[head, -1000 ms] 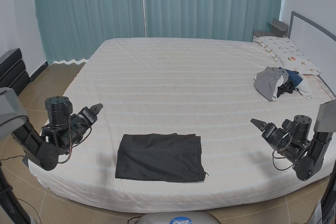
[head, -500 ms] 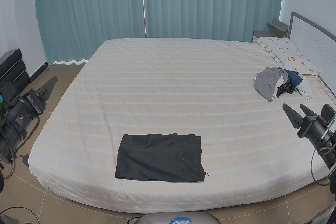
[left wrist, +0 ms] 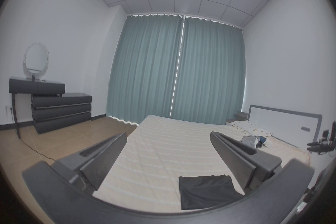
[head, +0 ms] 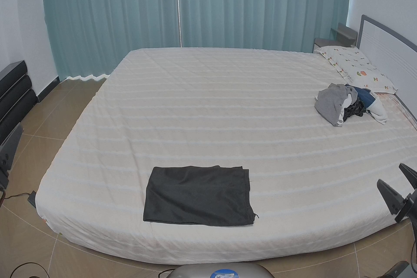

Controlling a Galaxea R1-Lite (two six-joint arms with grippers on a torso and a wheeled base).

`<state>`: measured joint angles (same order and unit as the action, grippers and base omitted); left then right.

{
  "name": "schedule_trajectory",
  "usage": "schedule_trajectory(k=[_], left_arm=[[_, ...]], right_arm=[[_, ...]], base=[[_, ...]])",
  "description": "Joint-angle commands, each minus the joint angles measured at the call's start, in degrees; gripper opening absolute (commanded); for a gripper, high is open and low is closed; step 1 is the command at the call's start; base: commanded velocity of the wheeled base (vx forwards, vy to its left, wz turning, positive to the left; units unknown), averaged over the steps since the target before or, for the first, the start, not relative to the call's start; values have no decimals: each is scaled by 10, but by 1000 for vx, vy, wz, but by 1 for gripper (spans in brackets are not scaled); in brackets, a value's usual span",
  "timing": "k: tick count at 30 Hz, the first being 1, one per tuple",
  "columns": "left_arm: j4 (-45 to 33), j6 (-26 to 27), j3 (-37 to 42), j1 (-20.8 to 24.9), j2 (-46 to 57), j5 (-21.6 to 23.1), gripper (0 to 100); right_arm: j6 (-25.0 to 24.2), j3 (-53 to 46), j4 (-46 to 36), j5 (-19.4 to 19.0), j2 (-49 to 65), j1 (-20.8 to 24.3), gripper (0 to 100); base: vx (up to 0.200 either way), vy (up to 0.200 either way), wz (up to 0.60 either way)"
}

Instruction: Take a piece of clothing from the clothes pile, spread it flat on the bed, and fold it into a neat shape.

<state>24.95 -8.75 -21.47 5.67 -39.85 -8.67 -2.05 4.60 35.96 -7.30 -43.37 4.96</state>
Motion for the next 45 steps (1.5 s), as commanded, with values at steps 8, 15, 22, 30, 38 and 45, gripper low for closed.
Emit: schedule_trajectory(k=[8, 15, 22, 30, 38, 45], left_arm=[[-194, 176, 100, -24, 343, -28, 100], [-213, 182, 132, -51, 381, -21, 100], [-212, 182, 179, -53, 388, -23, 100], [-215, 168, 215, -53, 388, -19, 100], [-217, 151, 215, -53, 388, 80, 100], [-258, 92, 213, -53, 388, 125, 100]], right_arm=[[108, 47, -438, 85, 377, 15, 100], [149, -35, -343, 169, 375, 0, 100], [148, -29, -358, 171, 411, -36, 100], [147, -37, -341, 91, 434, -47, 100], [112, -38, -341, 30, 434, -48, 100], [22, -35, -355, 6, 434, -50, 100]], base=[[0, 0, 0], [0, 0, 0], [0, 0, 0], [0, 0, 0], [0, 0, 0], [0, 0, 0]])
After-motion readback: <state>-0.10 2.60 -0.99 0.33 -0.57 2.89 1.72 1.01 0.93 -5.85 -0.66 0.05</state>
